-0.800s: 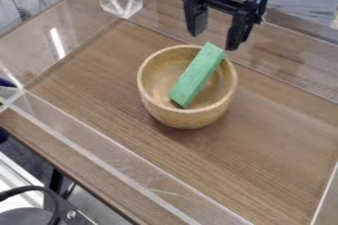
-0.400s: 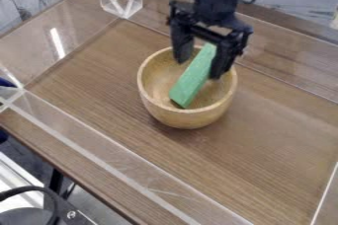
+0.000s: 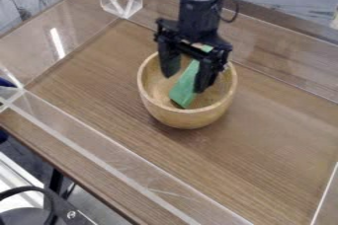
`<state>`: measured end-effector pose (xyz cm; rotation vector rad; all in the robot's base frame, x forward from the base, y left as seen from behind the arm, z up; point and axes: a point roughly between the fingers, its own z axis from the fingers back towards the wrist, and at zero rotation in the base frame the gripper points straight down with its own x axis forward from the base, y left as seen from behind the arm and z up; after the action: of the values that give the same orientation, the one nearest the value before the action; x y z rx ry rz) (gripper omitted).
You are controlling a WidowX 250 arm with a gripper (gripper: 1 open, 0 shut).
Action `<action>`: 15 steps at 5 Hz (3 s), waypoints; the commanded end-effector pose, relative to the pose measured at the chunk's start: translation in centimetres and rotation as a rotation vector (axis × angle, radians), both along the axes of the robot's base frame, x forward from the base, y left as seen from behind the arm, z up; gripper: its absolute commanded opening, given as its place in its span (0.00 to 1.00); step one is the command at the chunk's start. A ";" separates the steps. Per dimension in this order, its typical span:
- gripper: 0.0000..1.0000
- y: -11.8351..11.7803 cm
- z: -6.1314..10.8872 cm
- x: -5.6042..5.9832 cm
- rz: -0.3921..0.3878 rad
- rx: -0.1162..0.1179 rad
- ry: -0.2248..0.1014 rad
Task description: Remove the green block from inside the brown bowl and put it on the table
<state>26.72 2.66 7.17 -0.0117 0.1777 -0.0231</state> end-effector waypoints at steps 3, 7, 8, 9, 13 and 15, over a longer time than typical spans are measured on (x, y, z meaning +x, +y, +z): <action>1.00 0.3 0.8 1.3 -0.037 -0.030 -0.068; 0.00 -0.1 1.6 1.9 -0.072 -0.064 -0.103; 1.00 -0.1 1.7 2.0 -0.074 -0.067 -0.103; 1.00 -0.1 1.8 2.0 -0.073 -0.070 -0.100; 1.00 0.1 1.1 2.2 -0.076 -0.084 -0.087; 1.00 0.1 0.4 2.2 -0.076 -0.086 -0.071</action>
<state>27.81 2.40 6.09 -0.0994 0.1679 -0.1118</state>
